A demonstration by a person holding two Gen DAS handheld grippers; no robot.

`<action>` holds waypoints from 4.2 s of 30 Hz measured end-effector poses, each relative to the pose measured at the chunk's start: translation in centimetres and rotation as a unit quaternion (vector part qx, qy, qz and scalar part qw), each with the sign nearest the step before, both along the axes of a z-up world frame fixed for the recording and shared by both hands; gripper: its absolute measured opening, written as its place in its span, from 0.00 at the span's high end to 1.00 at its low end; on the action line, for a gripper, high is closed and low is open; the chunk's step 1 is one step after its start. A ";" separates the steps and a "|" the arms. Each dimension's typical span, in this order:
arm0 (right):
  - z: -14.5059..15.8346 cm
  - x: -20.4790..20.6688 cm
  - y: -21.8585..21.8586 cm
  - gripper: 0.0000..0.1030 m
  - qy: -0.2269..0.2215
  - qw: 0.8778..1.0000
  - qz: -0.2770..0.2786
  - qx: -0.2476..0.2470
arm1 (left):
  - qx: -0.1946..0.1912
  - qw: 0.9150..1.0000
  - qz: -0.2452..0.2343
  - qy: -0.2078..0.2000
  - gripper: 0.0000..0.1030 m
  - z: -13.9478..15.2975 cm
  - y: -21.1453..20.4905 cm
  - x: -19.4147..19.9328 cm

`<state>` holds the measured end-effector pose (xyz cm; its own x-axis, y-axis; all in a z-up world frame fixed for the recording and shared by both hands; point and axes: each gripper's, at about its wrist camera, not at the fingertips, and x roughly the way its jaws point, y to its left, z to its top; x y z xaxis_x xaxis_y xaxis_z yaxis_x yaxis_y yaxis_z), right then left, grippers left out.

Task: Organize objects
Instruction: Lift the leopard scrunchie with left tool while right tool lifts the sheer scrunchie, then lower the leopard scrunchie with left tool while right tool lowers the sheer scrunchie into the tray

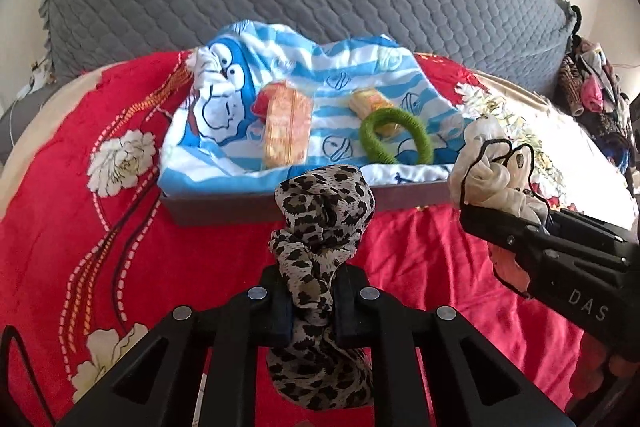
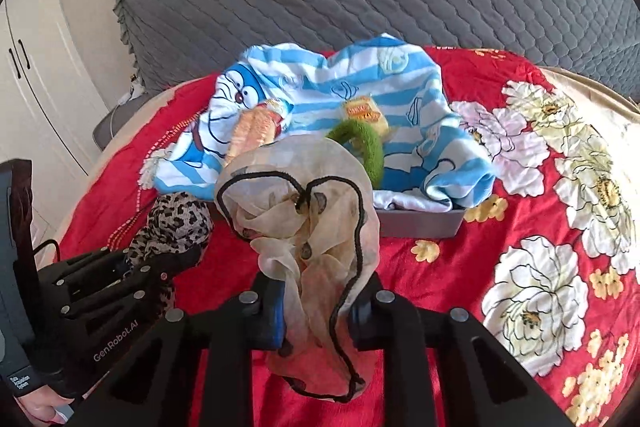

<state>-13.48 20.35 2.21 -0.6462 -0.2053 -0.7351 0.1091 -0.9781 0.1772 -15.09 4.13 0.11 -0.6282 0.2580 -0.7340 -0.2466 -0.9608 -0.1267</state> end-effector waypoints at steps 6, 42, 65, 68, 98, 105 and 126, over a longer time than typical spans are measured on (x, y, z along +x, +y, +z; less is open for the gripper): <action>1.6 1.9 -0.5 0.78 0.011 1.000 0.004 0.002 | -0.005 1.000 -0.001 0.009 0.87 1.9 0.0 1.5; 13.8 8.1 -2.9 0.78 0.112 0.993 0.012 0.030 | 0.000 0.996 0.004 0.088 0.86 14.1 -0.6 6.7; 6.1 -5.5 -1.3 0.78 0.059 0.998 0.013 0.034 | -0.009 0.999 0.009 0.038 0.86 5.6 1.3 -7.3; 4.6 -7.4 -1.0 0.78 0.052 0.998 0.012 0.038 | -0.007 0.999 0.010 0.037 0.86 4.8 1.7 -9.1; -1.3 -15.3 -0.1 0.78 0.018 0.999 0.007 0.047 | -0.042 0.999 0.014 0.022 0.86 -0.5 3.9 -16.2; -2.5 -16.0 -0.1 0.78 0.010 0.999 0.005 0.052 | -0.036 0.999 0.021 0.010 0.86 -1.7 3.7 -17.3; -3.4 -16.6 -0.6 0.64 0.018 0.998 -0.001 0.063 | -0.048 0.998 0.027 0.017 0.70 -2.5 3.5 -17.5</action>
<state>-30.05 19.72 -1.16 -0.6729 -0.1101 -0.7315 0.1103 -0.9927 0.0479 -32.60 7.65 -2.35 -0.6636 0.1531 -0.7322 -0.1976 -0.9799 -0.0259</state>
